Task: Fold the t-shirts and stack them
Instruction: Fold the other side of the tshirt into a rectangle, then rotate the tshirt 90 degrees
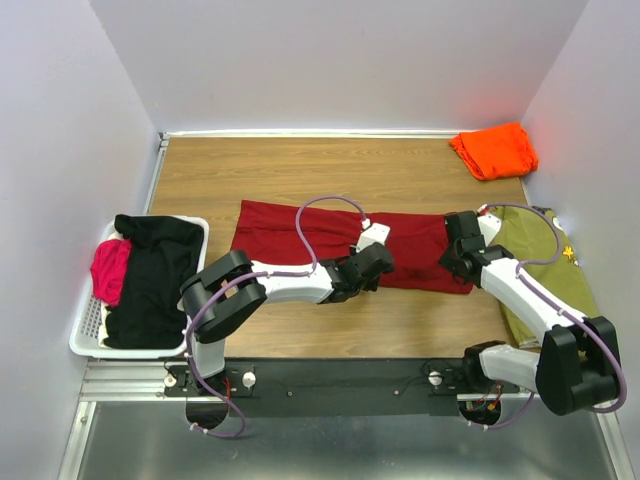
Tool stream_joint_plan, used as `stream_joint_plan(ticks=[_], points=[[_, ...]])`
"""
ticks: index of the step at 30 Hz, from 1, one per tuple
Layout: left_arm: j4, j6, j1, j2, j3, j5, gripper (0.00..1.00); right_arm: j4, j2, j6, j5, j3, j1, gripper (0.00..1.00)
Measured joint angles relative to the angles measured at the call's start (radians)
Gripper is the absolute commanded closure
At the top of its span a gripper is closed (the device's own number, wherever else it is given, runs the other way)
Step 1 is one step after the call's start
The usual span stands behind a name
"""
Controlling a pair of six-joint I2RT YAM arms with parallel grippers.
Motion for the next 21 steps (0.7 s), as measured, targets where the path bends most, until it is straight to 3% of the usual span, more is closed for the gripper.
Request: stream_joint_plan(ticks=[8, 14, 21], points=[[-0.029, 0.015, 0.000, -0.004, 0.046, -0.054, 0.57, 0.002, 0.004, -0.014, 0.001, 0.013, 0.000, 0.65], [-0.013, 0.052, 0.006, 0.040, 0.204, -0.067, 0.57, 0.053, 0.154, -0.035, 0.016, 0.083, 0.000, 0.64], [0.004, 0.070, 0.064, 0.119, 0.283, -0.043, 0.57, 0.131, 0.356, -0.073, 0.046, 0.226, 0.000, 0.65]])
